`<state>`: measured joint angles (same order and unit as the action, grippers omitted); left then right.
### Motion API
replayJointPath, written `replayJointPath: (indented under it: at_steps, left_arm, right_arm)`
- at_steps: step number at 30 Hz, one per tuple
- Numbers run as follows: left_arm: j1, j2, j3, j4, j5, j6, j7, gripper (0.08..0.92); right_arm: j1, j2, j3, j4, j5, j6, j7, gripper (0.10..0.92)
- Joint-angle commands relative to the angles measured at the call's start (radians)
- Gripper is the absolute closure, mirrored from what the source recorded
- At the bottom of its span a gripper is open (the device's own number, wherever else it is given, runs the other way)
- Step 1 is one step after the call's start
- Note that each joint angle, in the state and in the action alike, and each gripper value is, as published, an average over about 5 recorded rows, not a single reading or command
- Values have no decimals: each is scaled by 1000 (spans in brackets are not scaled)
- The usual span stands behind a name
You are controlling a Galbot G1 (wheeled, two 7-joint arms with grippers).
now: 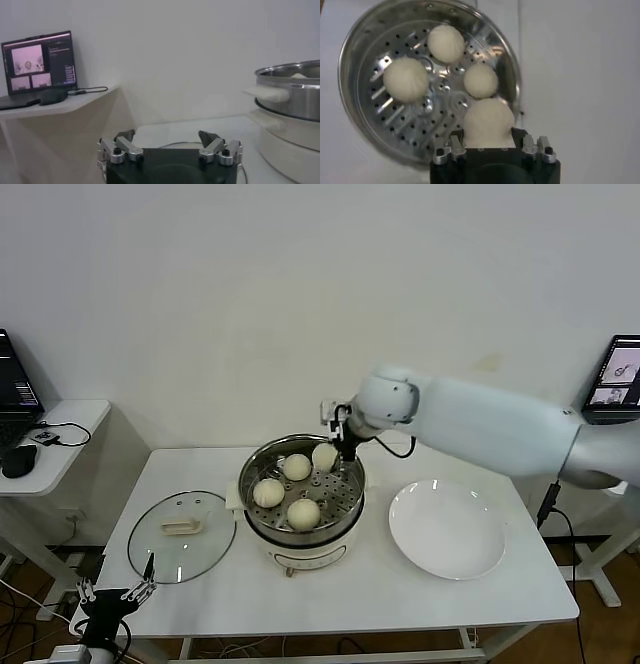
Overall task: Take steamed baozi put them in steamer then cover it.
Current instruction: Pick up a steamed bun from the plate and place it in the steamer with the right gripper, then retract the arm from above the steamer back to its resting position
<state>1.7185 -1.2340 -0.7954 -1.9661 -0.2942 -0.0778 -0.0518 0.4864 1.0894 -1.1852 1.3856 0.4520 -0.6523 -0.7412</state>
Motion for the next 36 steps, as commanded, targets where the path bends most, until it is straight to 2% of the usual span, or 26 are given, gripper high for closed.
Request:
replayJointPath:
  at_steps: [1, 19, 22, 29, 33, 36]
  left_arm:
    - [-2, 0, 1, 1, 0, 1, 1, 177]
    - [-4, -1, 2, 9, 0, -4, 0, 177]
    - [-3, -1, 2, 9, 0, -5, 0, 177]
    - [-6, 4, -1, 10, -2, -4, 1, 177]
    - [-12, 6, -1, 17, -3, -5, 1, 177]
    - [-16, 6, 2, 23, -2, -7, 2, 177]
  right_arm:
    - [-64, 79, -33, -21, 24, -73, 57, 414]
    - [-120, 55, 3, -35, -51, -73, 61, 414]
    - [-124, 45, 22, -32, -61, -73, 61, 382]
    - [-107, -41, 117, 49, -51, -68, 63, 219]
    - [-112, -147, 181, 150, -18, -46, 118, 204]
    - [-151, -246, 230, 254, 74, -6, 235, 203]
